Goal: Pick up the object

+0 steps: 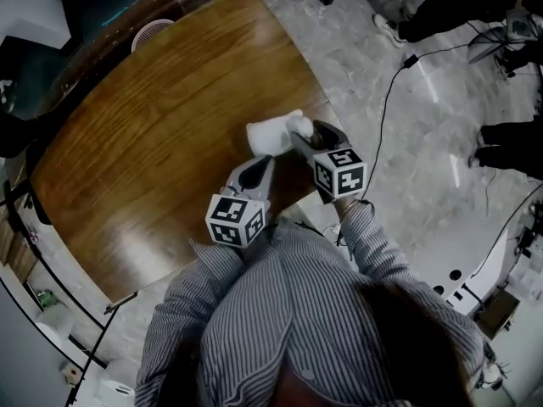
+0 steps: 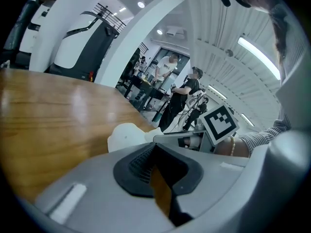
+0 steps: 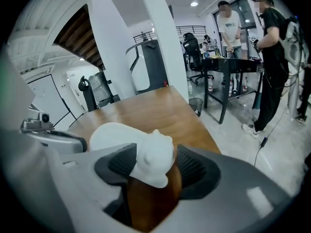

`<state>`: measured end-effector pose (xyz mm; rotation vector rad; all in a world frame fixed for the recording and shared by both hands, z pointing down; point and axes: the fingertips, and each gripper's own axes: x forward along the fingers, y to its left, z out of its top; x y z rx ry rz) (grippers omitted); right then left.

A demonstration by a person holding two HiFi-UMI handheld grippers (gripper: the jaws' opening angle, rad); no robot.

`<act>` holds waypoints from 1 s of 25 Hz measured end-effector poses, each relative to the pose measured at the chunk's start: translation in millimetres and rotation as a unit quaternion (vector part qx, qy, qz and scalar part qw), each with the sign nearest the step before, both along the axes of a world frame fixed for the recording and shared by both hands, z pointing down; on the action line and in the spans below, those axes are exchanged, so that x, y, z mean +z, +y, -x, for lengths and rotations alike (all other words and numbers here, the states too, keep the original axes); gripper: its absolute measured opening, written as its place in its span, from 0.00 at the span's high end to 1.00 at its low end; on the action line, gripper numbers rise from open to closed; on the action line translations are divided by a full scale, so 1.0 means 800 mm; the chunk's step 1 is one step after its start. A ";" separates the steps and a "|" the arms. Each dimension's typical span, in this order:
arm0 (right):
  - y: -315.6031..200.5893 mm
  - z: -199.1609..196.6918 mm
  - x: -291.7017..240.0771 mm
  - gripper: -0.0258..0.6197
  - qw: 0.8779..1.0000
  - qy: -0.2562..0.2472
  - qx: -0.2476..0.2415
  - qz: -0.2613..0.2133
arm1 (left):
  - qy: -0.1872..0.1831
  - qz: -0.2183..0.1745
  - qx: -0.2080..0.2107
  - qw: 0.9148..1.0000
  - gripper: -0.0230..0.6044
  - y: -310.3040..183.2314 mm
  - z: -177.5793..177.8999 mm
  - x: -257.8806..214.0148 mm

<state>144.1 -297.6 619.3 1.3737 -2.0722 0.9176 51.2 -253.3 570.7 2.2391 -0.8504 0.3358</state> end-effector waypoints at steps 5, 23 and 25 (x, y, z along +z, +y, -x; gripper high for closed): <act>-0.004 0.006 0.009 0.57 1.000 -0.014 -0.004 0.013 | 0.003 0.006 -0.011 1.000 0.97 -0.002 0.002 0.007; -0.013 0.013 0.004 0.57 0.999 -0.018 0.013 0.025 | 0.003 0.006 -0.030 1.000 0.97 0.002 0.016 0.003; -0.014 0.014 -0.009 0.57 1.000 -0.014 0.011 0.010 | 0.013 -0.005 -0.036 0.999 0.97 0.000 0.017 -0.012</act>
